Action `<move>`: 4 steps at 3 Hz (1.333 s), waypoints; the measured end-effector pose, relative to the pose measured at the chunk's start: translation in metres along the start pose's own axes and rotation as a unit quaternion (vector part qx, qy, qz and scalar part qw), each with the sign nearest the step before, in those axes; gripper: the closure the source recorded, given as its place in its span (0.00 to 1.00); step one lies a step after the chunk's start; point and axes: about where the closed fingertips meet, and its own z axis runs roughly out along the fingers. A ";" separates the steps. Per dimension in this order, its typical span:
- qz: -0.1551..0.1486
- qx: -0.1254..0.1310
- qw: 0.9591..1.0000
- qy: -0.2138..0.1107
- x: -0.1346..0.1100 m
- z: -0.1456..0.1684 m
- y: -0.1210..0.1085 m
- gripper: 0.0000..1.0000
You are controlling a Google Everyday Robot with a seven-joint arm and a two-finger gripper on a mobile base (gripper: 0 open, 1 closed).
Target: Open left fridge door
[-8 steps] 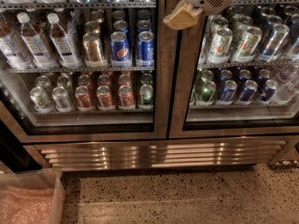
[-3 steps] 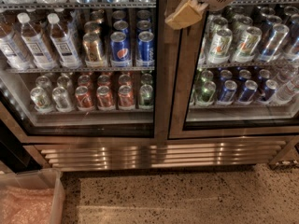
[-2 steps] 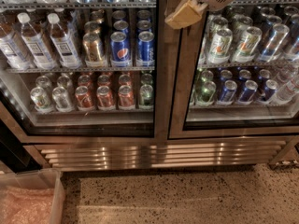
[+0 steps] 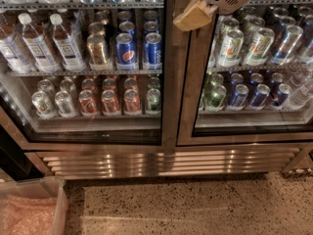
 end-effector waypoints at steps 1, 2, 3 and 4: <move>0.023 0.032 0.999 -0.004 0.003 -0.015 0.017 1.00; 0.032 0.045 0.998 -0.005 0.003 -0.019 0.023 0.89; 0.051 0.075 0.996 0.007 0.009 -0.037 0.029 0.49; 0.092 0.151 0.983 0.051 0.034 -0.088 0.038 0.26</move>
Offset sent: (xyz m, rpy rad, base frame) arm -0.0769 -0.0531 0.0045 0.1124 -0.0700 -0.3337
